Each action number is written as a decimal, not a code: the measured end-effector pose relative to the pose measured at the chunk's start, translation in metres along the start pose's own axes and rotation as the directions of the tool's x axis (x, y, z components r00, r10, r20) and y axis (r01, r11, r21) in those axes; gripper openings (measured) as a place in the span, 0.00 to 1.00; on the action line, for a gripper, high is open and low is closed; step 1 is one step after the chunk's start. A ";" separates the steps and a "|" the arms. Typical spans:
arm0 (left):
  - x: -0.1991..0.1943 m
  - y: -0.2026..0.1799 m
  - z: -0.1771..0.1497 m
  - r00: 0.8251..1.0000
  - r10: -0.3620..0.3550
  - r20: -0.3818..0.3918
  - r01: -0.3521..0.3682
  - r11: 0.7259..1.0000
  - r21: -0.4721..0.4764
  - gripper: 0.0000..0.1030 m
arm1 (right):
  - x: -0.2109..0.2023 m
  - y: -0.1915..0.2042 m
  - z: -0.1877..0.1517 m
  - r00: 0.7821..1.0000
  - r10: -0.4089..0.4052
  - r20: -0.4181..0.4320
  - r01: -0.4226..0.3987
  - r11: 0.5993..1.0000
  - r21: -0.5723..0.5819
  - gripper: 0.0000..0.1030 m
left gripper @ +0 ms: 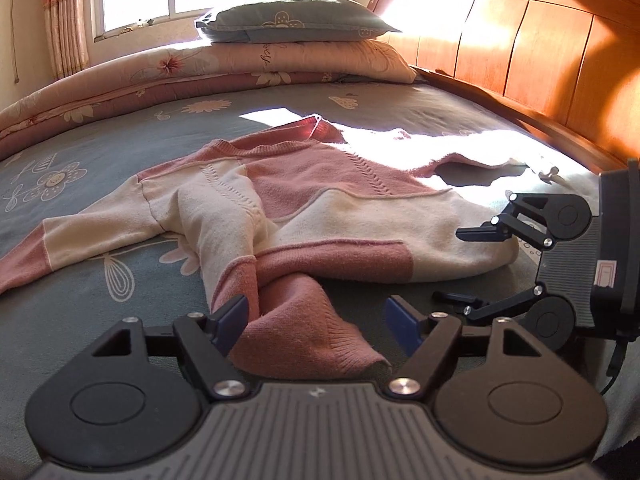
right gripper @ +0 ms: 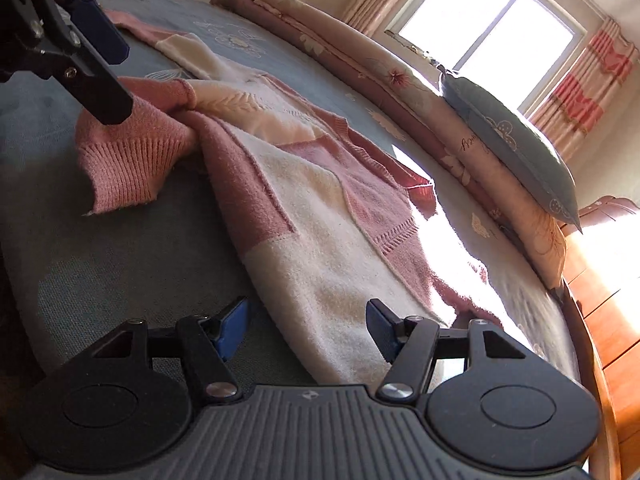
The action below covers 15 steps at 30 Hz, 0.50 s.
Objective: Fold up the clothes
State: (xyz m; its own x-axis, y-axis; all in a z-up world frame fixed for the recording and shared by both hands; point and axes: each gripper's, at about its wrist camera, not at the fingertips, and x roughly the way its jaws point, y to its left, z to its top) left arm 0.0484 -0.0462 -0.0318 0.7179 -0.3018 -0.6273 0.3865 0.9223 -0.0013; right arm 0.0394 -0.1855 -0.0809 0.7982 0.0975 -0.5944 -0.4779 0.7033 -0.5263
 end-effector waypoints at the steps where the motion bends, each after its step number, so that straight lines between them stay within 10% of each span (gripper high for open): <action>1: 0.000 -0.001 0.000 1.000 -0.014 0.000 0.014 1.000 0.003 0.74 | 0.004 0.003 0.002 1.000 0.011 -0.006 -0.011 1.000 -0.029 0.50; 3: 0.001 -0.004 0.000 0.999 -0.048 0.000 0.048 0.999 0.011 0.74 | 0.008 0.000 0.007 1.000 0.016 -0.013 -0.017 0.999 -0.032 0.17; 15: 0.034 -0.026 -0.006 0.968 -0.248 -0.045 0.251 0.964 0.084 0.74 | 0.029 -0.091 0.052 0.996 -0.033 0.081 0.022 0.991 0.131 0.12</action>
State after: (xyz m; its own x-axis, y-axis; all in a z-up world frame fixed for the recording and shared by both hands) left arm 0.0594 -0.0788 -0.0582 0.5728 -0.5101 -0.6416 0.6018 0.7932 -0.0934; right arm 0.1252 -0.2100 -0.0183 0.8406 0.1307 -0.5257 -0.4077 0.7916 -0.4552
